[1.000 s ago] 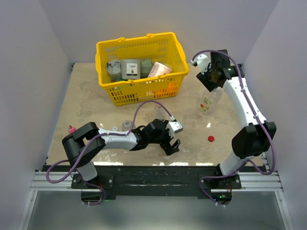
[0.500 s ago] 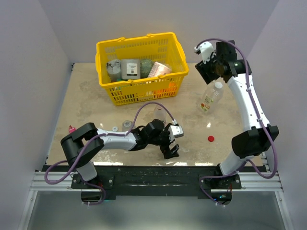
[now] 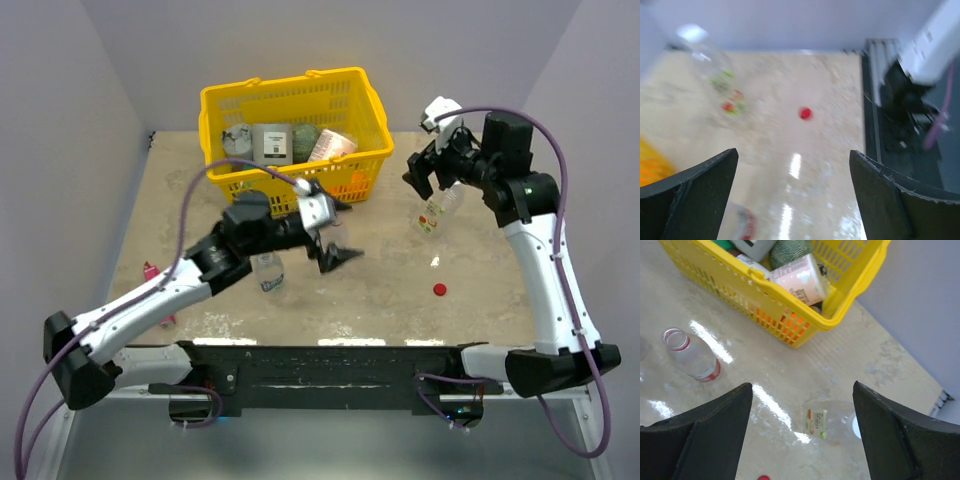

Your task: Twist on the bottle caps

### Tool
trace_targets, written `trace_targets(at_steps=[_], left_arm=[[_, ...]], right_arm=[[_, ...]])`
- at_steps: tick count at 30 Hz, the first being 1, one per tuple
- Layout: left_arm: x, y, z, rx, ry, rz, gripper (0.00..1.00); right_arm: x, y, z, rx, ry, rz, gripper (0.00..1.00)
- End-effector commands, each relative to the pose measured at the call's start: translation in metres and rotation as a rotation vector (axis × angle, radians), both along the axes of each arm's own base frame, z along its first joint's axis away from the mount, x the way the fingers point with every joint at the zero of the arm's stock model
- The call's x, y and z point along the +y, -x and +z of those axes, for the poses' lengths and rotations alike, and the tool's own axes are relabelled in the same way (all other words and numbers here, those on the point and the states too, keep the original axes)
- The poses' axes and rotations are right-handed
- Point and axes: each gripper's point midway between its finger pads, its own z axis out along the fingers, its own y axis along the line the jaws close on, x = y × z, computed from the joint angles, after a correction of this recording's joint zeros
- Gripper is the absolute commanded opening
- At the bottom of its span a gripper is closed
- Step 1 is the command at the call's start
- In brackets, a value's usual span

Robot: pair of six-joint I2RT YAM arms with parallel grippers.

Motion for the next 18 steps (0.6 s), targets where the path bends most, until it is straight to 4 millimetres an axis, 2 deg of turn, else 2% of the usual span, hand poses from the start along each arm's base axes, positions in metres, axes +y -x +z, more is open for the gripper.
trace_targets(at_steps=[1,2,3,5,6,9,12,15,18], left_arm=[[0.07,-0.063,0.121,-0.077,0.164,0.391,0.99],[0.085,-0.075,0.126,-0.065,0.175,0.456,0.99],[0.118,-0.101,0.131,-0.028,0.203,0.593,0.99],[0.155,-0.124,0.129,0.002,0.217,0.736,1.0],[0.191,-0.143,0.125,0.026,0.237,0.868,1.0],[0.241,-0.159,0.122,0.057,0.274,1.022,1.0],[0.264,-0.159,0.118,0.074,0.314,1.074,1.0],[0.275,-0.157,0.118,0.082,0.335,1.087,1.0],[0.28,-0.157,0.115,0.078,0.337,1.091,1.0]], right_arm=[[0.044,0.007,-0.034,0.127,-0.126,0.174,0.83],[0.053,0.009,-0.036,0.109,-0.14,0.201,0.83],[0.072,0.017,-0.037,0.101,-0.142,0.247,0.83],[0.094,0.022,-0.041,0.064,-0.143,0.304,0.84],[0.113,0.031,-0.042,0.069,-0.157,0.353,0.84],[0.141,0.033,-0.054,0.102,-0.186,0.408,0.84],[0.157,0.031,-0.064,0.122,-0.199,0.439,0.84],[0.166,0.026,-0.078,0.143,-0.179,0.444,0.84],[0.174,0.031,-0.088,0.168,-0.175,0.477,0.84]])
